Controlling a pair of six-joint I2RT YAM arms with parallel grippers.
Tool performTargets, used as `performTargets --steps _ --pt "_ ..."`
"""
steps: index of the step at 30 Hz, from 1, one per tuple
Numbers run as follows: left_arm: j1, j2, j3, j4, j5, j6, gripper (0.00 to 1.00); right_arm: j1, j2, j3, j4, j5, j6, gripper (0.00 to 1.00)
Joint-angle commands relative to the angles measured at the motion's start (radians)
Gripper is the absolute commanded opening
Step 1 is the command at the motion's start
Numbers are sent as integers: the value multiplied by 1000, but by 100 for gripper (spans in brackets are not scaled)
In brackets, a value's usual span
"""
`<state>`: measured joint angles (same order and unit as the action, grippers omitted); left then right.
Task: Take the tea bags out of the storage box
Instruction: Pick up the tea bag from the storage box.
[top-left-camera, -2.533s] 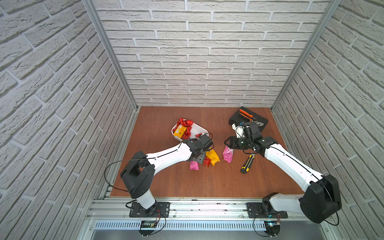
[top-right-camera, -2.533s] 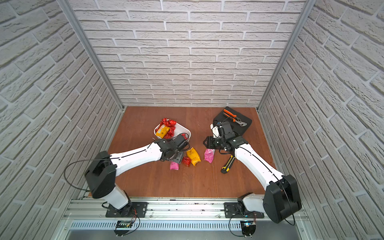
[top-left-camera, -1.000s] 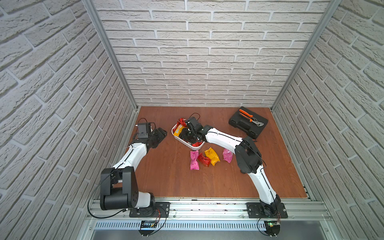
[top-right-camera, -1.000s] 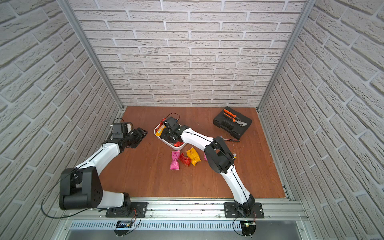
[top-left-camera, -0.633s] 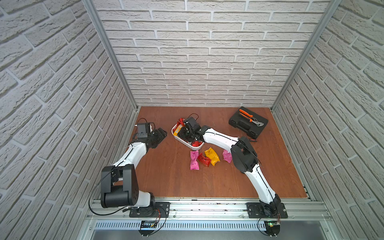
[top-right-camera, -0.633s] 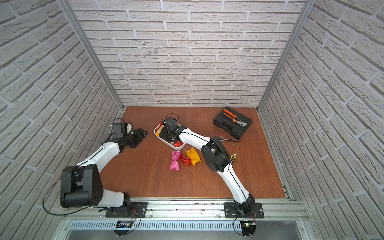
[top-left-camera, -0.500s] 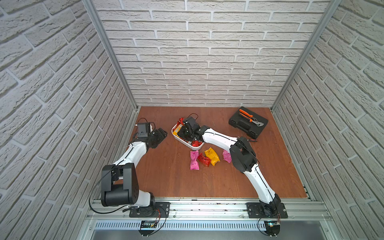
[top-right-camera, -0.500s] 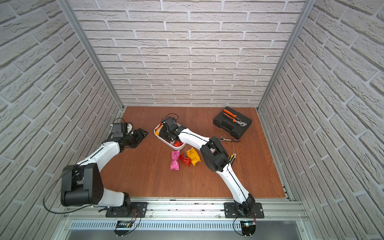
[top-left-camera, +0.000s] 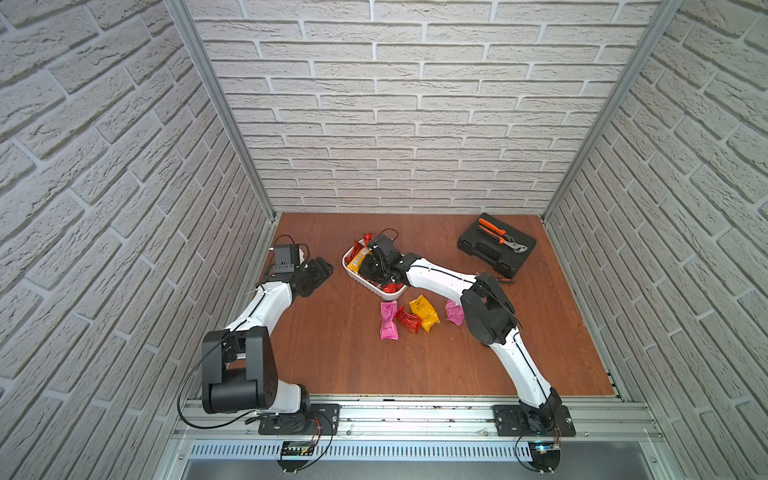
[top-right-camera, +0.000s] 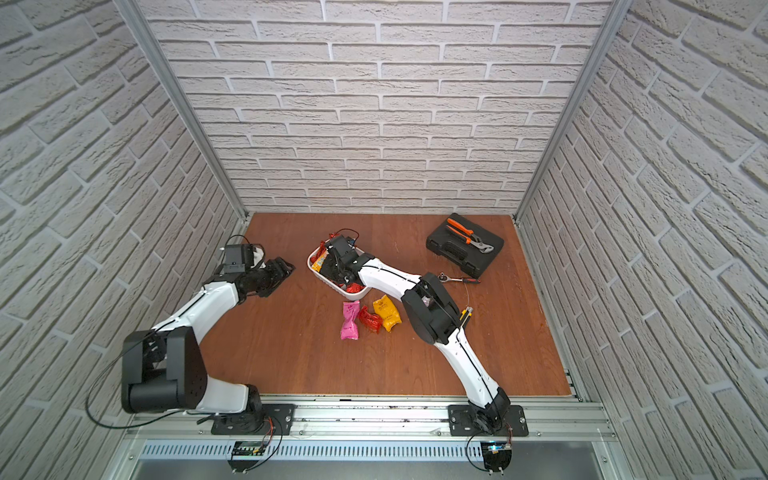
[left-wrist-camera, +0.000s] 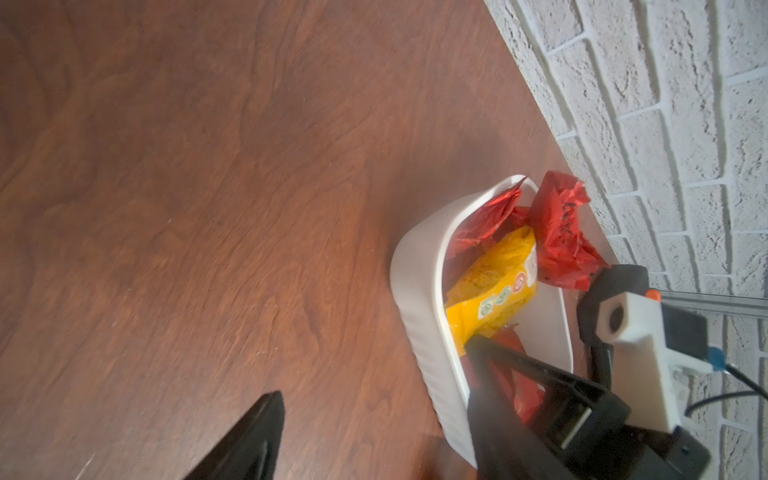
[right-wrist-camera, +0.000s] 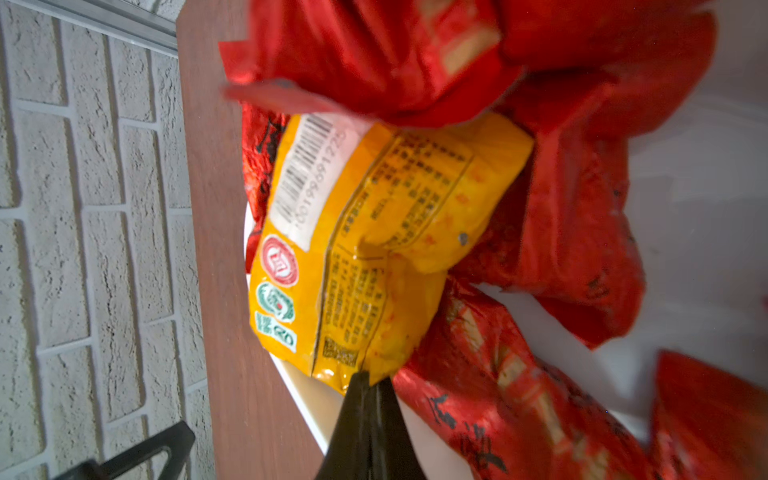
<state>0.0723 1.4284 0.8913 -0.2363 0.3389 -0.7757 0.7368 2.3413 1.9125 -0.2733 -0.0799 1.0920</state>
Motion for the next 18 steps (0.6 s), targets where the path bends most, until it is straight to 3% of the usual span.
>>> performTargets --steps 1,10,18 --pt "6 -29 9 -3 -27 30 75 5 -152 -71 26 0 -44 3" --pt "-8 -56 0 -29 -63 76 74 4 -343 -265 -28 -62 -137 3" --pt "-70 -36 46 -64 -67 135 74 -21 -533 -379 -228 -106 -417 3"
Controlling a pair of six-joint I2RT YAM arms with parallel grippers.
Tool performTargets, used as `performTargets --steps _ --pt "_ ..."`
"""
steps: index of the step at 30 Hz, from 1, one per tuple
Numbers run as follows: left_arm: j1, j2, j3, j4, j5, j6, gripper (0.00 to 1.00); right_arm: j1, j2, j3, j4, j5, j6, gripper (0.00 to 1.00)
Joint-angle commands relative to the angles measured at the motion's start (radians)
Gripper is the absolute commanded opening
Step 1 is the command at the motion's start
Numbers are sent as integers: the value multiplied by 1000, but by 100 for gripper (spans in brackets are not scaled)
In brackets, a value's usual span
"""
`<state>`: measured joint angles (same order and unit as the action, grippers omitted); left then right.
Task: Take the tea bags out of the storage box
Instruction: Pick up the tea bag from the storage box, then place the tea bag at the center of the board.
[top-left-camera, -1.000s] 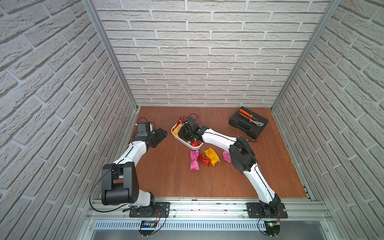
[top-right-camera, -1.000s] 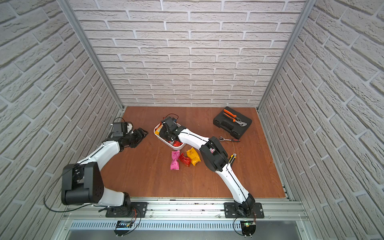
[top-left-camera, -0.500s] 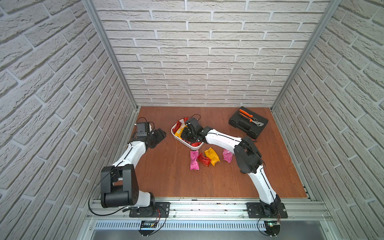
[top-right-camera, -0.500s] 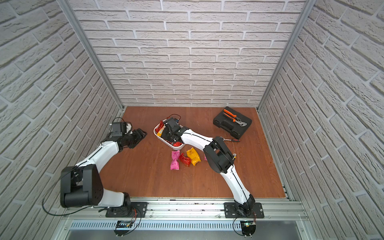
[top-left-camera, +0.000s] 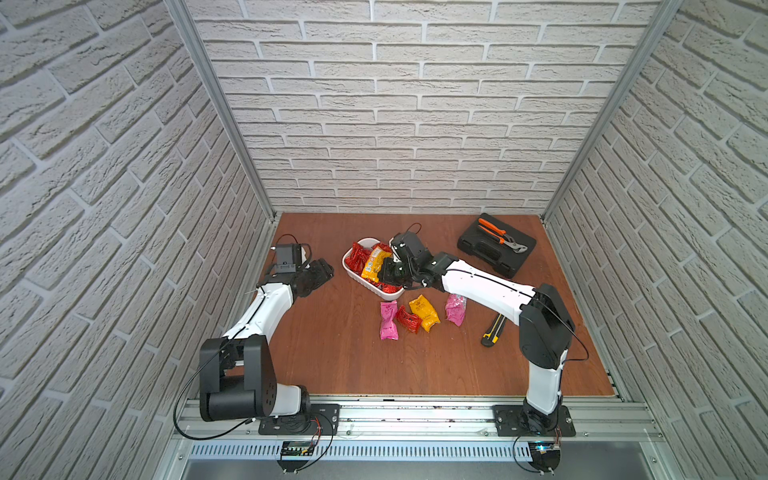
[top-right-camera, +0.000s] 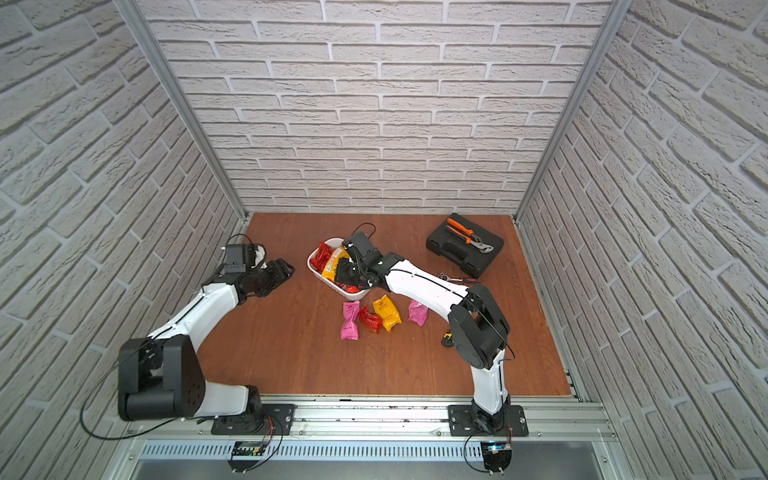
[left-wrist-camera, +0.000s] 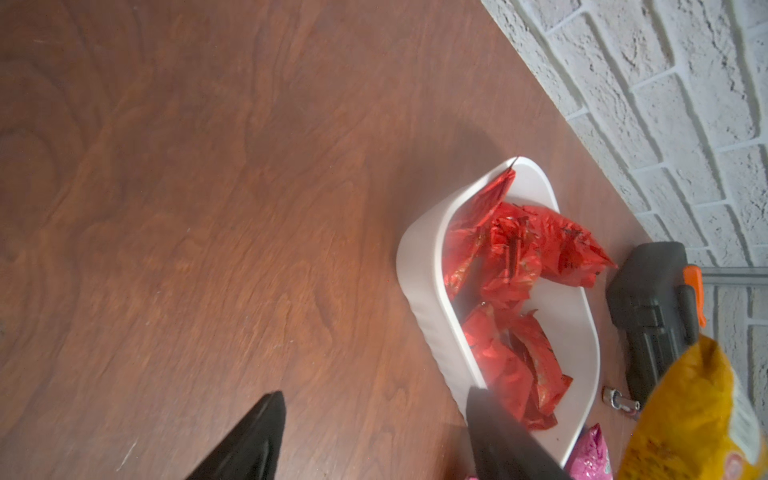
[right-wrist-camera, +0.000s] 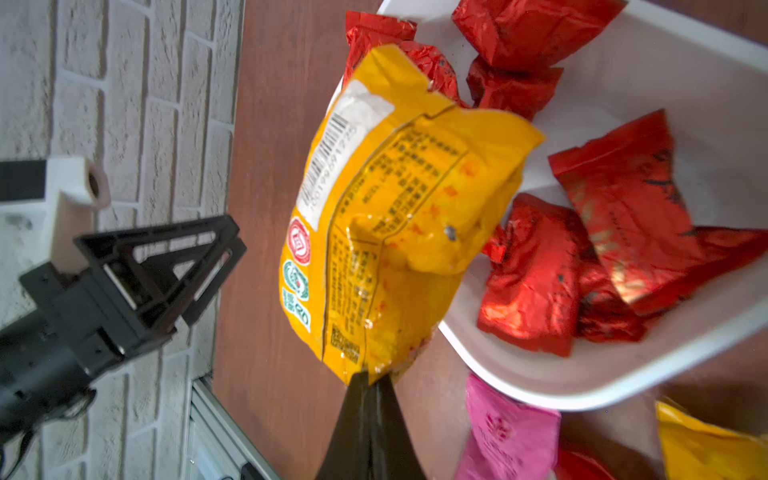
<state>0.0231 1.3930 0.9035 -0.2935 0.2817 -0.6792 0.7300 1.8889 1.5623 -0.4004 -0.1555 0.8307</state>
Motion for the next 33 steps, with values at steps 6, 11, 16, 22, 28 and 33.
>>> performTargets --steps 6,11,16,22,28,33 --pt "-69 12 35 11 -29 21 73 -131 -226 -148 -261 -90 -333 3" --pt "-108 43 32 52 -33 -42 72 -253 -289 -242 -321 -142 -438 3" --pt "-164 65 16 118 -44 -195 70 -312 -218 -219 -396 -169 -544 3" --pt "-236 57 6 136 -118 -347 67 -347 -109 -158 -444 -108 -636 3" --pt "-278 66 -31 151 -148 -477 61 -362 -33 -127 -453 -66 -667 3" --pt "-291 104 -35 177 -132 -522 58 -369 -2 -119 -449 -43 -674 3"
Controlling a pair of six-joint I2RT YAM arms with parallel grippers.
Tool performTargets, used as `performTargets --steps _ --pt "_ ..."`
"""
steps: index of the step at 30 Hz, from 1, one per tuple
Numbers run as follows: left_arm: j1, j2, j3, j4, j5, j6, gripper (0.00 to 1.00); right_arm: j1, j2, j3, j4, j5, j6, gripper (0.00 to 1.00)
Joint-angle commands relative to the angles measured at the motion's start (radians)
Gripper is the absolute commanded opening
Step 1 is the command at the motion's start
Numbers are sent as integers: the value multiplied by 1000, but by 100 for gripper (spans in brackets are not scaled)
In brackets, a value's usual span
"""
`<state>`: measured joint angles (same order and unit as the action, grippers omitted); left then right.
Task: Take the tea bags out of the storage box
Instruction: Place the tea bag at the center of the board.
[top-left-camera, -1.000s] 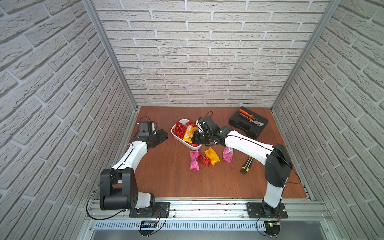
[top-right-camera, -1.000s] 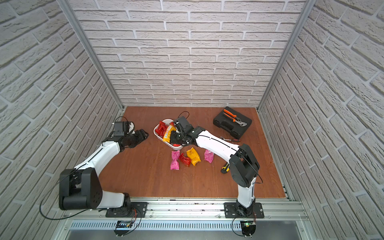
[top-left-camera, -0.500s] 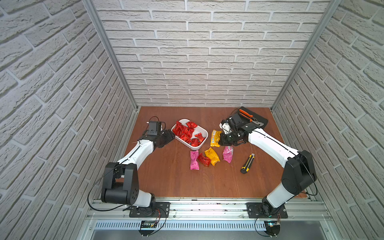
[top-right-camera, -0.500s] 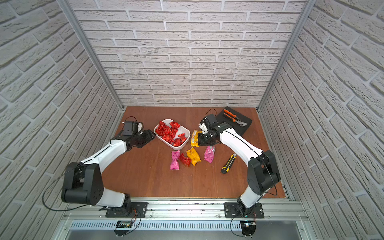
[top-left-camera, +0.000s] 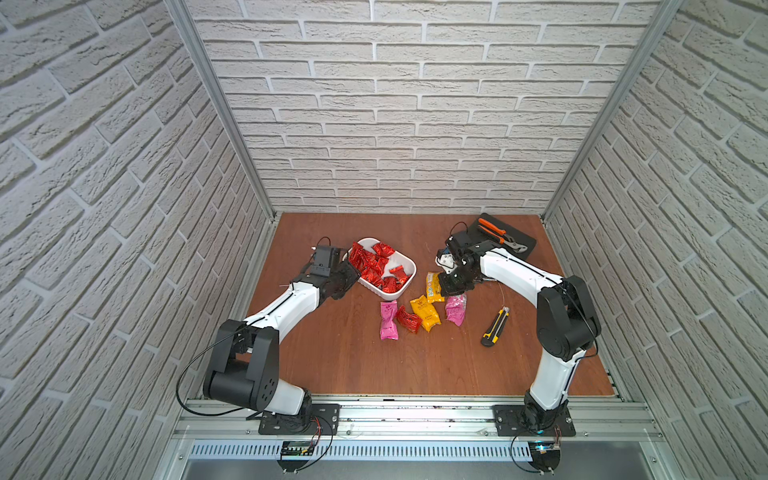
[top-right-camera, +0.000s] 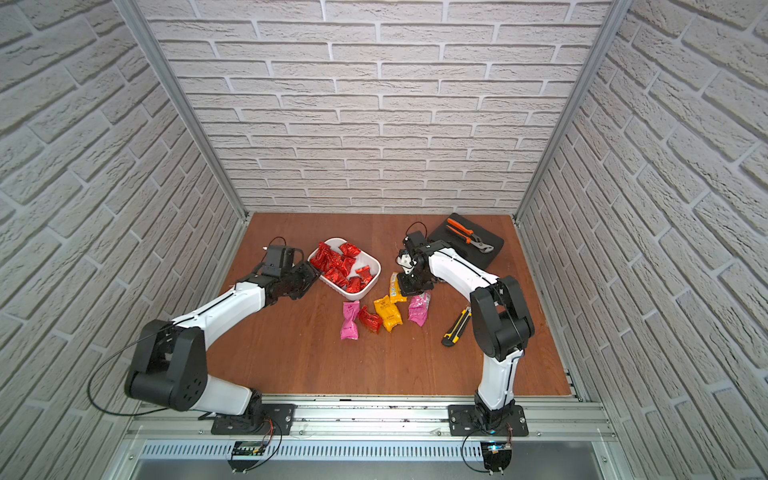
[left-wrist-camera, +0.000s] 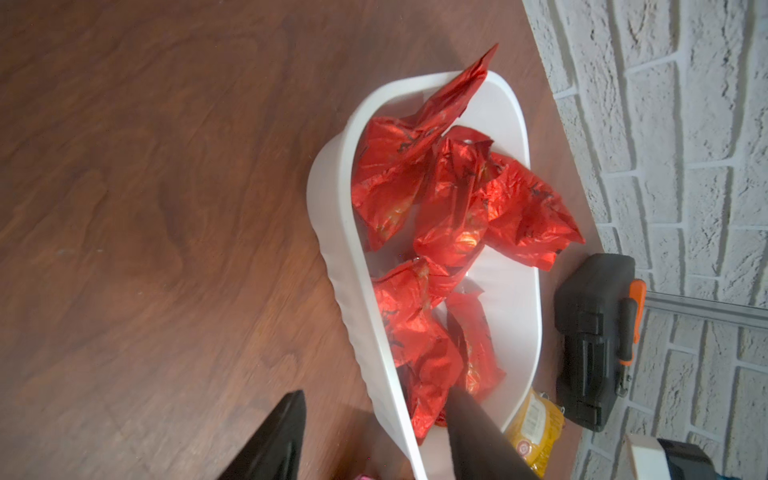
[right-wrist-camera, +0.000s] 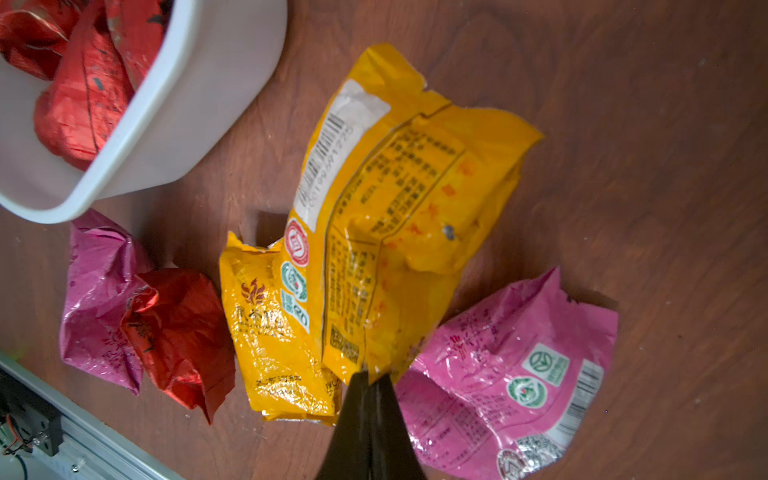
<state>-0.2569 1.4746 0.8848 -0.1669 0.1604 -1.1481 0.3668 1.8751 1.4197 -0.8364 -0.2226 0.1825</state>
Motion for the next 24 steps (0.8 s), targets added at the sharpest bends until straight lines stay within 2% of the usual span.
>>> performTargets --steps 1,4,8,13,17,24 --pt "-13 31 -14 55 -9 -60 58 -6 17 28 -16 26 -28 4" --pt "-18 57 -4 59 0 -72 56 -8 24 40 -21 23 -24 9" --pt "-24 90 9 65 10 -85 55 -8 -1 33 -17 51 -9 27" --pt "-25 120 29 80 24 -87 51 -7 -87 -5 6 78 21 42" --pt "-24 152 57 83 29 -91 47 -7 -170 -47 27 73 49 45" --pt "-22 213 96 77 34 -94 41 7 -281 -127 74 36 97 44"
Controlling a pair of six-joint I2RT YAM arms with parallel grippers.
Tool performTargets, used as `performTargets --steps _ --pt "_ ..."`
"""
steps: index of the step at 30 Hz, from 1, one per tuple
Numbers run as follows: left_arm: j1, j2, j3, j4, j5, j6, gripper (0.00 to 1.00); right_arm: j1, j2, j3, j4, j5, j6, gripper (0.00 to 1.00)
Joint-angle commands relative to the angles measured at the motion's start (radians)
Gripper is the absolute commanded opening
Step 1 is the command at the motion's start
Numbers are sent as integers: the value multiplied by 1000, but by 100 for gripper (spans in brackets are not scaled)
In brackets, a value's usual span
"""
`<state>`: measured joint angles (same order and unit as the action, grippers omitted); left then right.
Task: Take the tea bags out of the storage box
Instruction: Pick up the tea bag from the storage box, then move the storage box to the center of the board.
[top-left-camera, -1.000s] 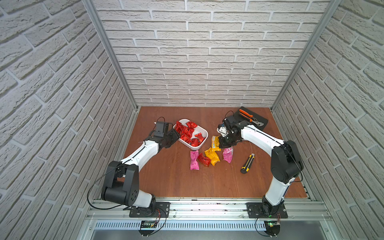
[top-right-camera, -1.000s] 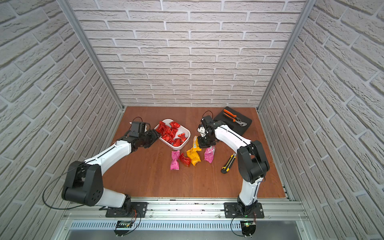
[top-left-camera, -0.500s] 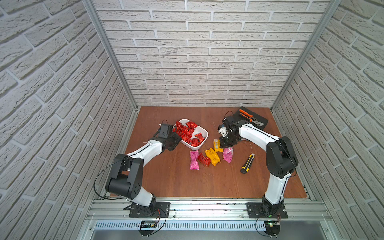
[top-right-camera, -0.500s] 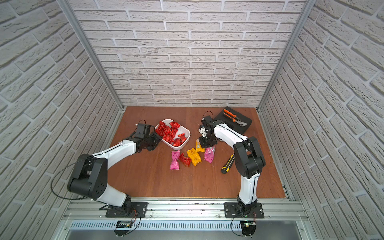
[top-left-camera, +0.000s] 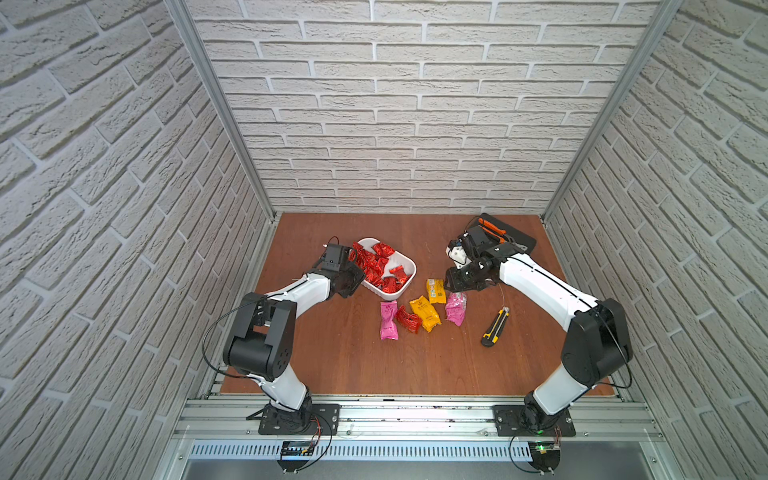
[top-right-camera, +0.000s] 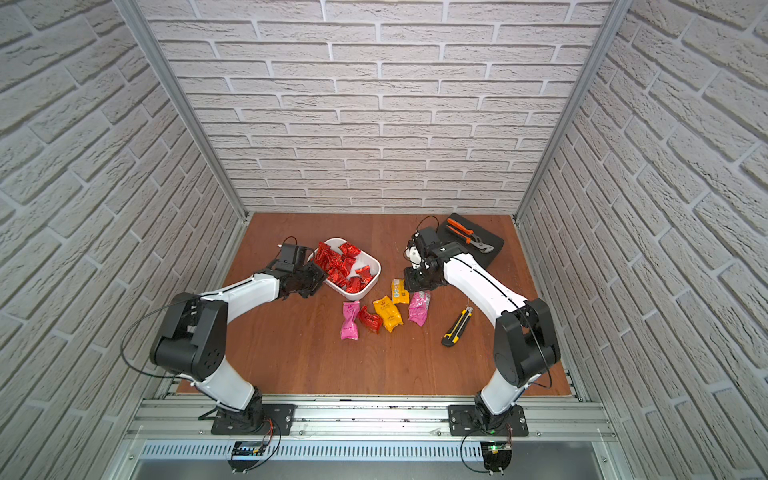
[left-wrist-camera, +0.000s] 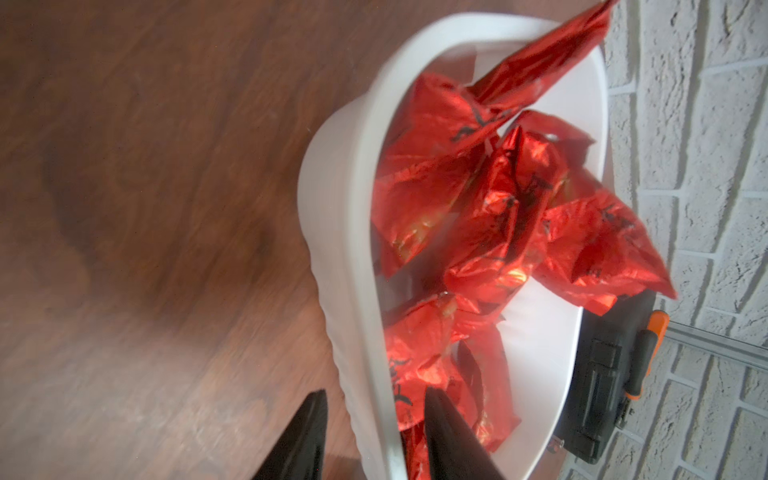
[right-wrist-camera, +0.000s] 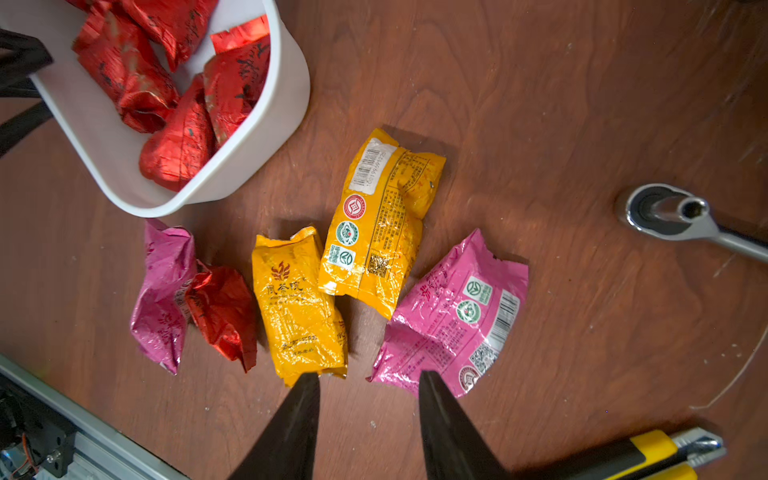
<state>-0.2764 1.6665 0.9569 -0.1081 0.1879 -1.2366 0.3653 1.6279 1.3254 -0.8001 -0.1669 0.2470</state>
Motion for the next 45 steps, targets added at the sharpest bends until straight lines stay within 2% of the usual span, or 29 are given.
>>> performTargets --steps 1,8,25,36,45 --pt "-3 28 29 13 5 -5 39 14 -48 -41 46 -25 34 43" --pt "6 29 49 -66 -42 38 27 75 -100 -68 115 5 8 39" --pt "101 70 148 -176 -59 152 16 129 -59 0 132 23 18 37" --pt "155 74 221 -314 -72 393 5 183 56 143 132 21 -13 37" --pt "205 84 279 -436 -32 651 0 249 173 277 133 11 -47 38"
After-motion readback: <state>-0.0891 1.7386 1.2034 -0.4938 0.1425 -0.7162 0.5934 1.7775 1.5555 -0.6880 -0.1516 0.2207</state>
